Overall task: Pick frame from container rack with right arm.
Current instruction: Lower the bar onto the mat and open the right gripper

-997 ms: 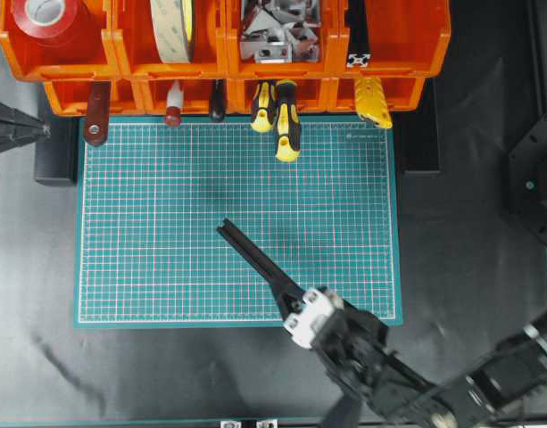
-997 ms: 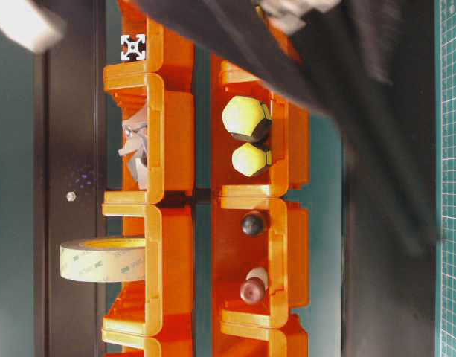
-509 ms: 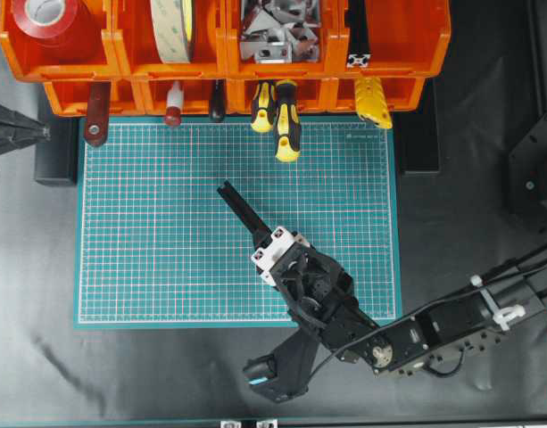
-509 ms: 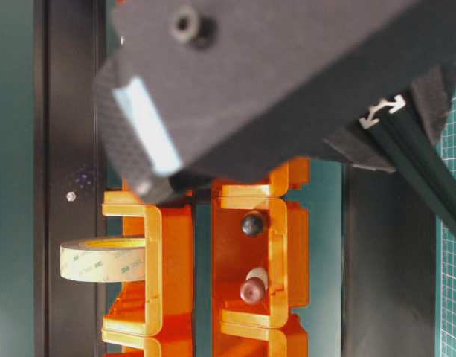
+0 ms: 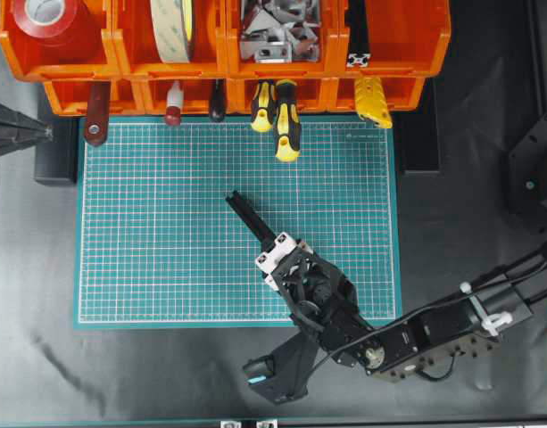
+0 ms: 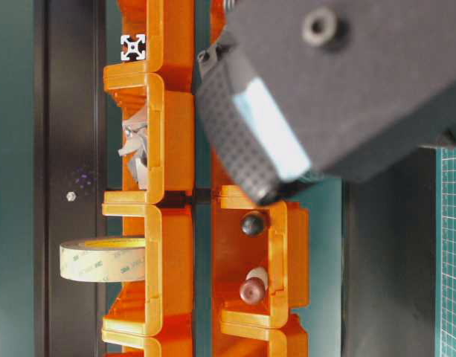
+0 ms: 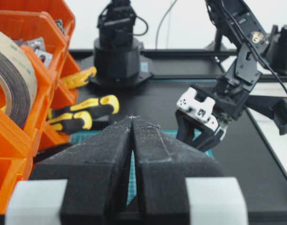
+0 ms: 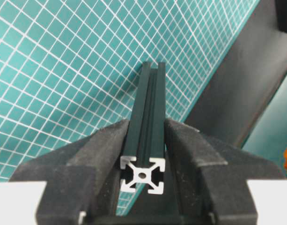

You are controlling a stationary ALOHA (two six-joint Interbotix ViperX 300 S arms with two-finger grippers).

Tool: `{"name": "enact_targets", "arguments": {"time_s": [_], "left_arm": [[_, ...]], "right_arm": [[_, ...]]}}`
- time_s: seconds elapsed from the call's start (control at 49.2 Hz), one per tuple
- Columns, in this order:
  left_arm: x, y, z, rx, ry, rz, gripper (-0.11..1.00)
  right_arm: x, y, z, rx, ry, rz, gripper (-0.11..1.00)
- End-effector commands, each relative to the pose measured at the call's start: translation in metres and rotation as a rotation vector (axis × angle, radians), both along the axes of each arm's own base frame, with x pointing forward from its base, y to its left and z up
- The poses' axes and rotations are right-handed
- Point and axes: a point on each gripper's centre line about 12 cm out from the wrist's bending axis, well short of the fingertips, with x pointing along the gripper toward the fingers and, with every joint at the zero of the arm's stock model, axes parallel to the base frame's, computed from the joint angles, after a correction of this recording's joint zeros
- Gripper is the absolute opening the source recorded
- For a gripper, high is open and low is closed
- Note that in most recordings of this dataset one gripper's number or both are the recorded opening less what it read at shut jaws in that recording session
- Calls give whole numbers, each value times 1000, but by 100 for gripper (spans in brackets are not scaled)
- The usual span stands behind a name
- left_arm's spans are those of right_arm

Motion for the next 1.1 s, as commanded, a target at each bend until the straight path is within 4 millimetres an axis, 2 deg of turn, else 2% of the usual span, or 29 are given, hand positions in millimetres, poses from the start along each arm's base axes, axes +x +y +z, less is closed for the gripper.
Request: {"name": "enact_targets", "arguments": {"time_s": [0.0,0.488,0.549,0.671,0.753,0.834,1.078], "left_arm": [[2,1,4,-2,-8,3,0],[2,1,3,-2,-5,4,0],[2,1,2,-2,-3,4,0],[2,1,1,-2,0,6,0],[2,2,1,0,-2,10,0],[2,2,2,-3,-3,9,0],[1,2,2,-3,-3,9,0]], "right_arm": [[5,1,8,38,-29,-2,25],[0,10,-3,157,-1,-12,26],[-1,11,-6,174,6,-15,33],[-4,11,-11,188,17,-16,64],[-5,11,-11,191,19,-20,78],[-6,11,-11,205,9,-39,83],[-4,13,0,352,-126,-221,83]]}}
